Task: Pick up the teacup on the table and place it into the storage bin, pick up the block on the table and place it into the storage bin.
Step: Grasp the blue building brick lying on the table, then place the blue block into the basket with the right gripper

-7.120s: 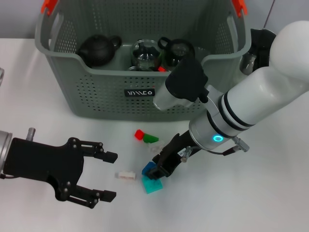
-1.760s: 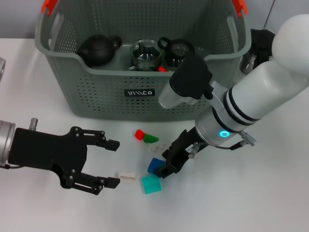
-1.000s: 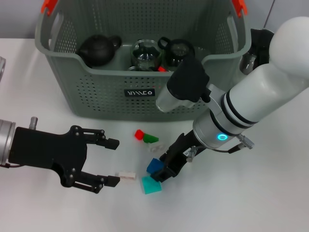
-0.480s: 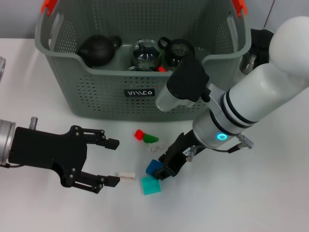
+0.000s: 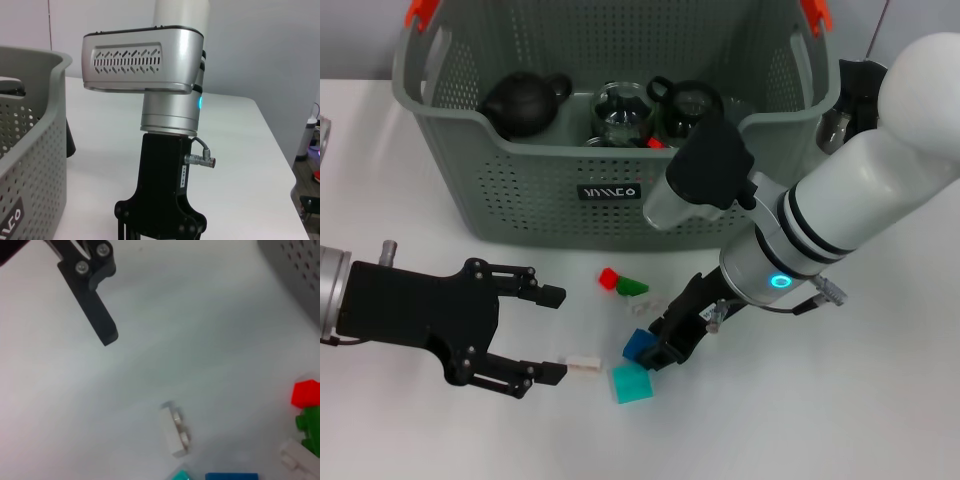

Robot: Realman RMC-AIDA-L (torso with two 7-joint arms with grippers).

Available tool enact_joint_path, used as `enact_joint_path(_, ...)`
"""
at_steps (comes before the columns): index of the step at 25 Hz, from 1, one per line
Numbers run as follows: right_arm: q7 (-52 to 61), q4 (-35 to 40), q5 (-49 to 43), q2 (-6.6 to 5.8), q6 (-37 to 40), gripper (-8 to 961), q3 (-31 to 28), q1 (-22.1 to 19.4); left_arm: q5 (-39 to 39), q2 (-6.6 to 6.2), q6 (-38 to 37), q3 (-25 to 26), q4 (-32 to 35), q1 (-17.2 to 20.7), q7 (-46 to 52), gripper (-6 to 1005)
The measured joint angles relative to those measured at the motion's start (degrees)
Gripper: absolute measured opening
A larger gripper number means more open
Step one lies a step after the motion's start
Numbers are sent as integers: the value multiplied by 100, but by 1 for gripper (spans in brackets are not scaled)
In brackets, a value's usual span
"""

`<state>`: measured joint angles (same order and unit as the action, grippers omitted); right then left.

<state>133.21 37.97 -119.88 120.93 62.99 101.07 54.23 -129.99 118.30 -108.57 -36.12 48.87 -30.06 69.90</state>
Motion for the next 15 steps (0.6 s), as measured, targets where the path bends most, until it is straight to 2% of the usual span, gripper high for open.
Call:
enact_joint_path(8, 36, 92, -50, -61, 353, 432, -219, -2, 187, -56, -31, 9, 1, -10, 33, 814)
enact_joint_path(15, -6, 600, -389, -123, 1012, 430, -935, -198, 228, -69, -73, 9, 0, -18, 90, 814)
